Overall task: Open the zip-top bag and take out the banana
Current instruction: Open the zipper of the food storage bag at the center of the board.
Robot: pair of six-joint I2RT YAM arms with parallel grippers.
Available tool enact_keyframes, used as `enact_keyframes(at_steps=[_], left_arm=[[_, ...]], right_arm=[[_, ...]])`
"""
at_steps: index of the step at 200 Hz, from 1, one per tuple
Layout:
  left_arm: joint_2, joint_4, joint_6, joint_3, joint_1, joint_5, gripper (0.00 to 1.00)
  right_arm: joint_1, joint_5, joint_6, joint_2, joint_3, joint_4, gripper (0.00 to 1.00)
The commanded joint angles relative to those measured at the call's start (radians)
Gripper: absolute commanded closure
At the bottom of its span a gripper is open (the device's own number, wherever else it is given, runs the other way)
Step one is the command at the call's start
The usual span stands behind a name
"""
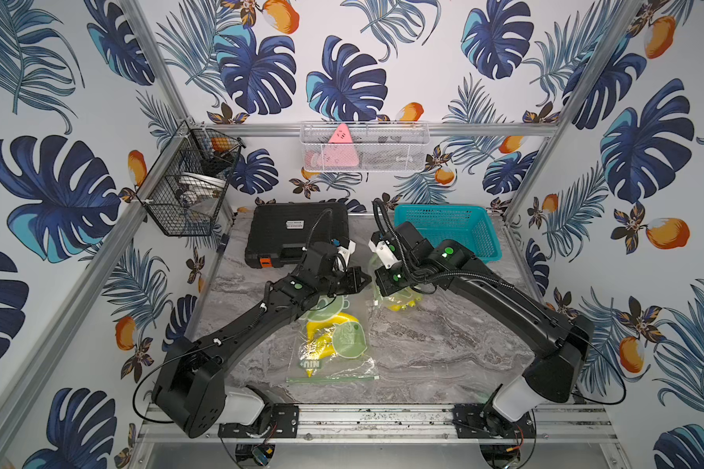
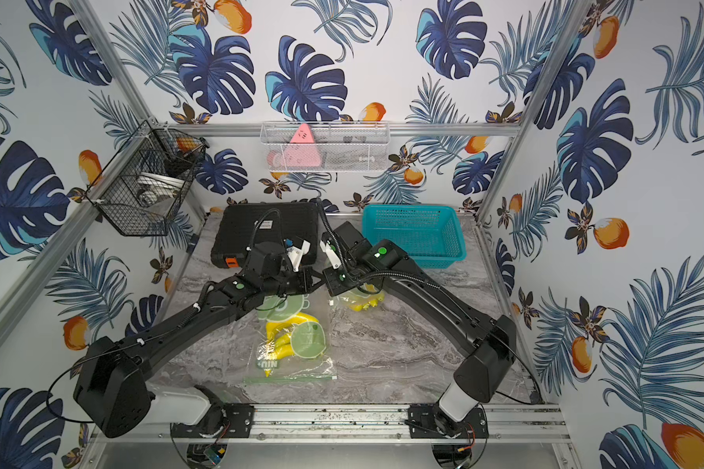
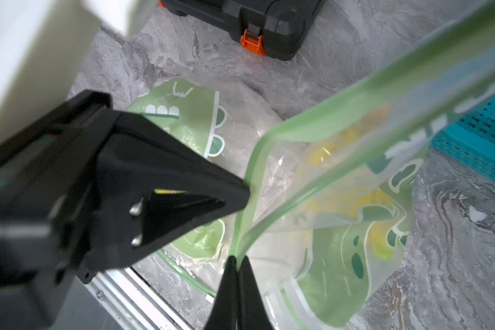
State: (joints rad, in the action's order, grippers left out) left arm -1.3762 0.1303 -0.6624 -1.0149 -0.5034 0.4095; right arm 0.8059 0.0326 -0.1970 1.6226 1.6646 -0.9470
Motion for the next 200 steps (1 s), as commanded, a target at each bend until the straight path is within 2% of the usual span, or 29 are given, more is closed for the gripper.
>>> enact_keyframes(at_steps=[1,56,93,130,160,186,200], left_arm=[[0.005,0.051,0.041,-0.008,0.001,-0.073,1.0],[0.053,0.111,0.053,0.011,0.003,-0.105,1.0],[0.141,0.185,0.053,0.036,0.006,-0.116,1.0],[0.229,0.225,0.02,0.085,0.007,-0.09,1.0],[0.282,0.229,-0.011,0.094,0.006,-0.033,1.0],[0.309,0.237,0.063,0.034,0.011,-0.116,1.0],[0.269,0.23,0.114,-0.036,0.045,-0.116,0.89]], right_arm=[[-0.005,-0.023,0.014,-0.009,-0.013,-0.078,1.0],[-0.038,-0.165,0.003,-0.036,-0.043,-0.175,1.0],[-0.102,-0.236,0.007,-0.105,-0.066,-0.205,1.0],[-0.134,-0.275,0.042,-0.129,-0.004,-0.249,1.0],[-0.13,-0.222,0.079,-0.105,0.086,-0.285,1.0],[-0.099,-0.183,0.104,-0.097,0.095,-0.27,1.0],[-0.098,-0.187,0.102,-0.096,0.081,-0.272,1.0]])
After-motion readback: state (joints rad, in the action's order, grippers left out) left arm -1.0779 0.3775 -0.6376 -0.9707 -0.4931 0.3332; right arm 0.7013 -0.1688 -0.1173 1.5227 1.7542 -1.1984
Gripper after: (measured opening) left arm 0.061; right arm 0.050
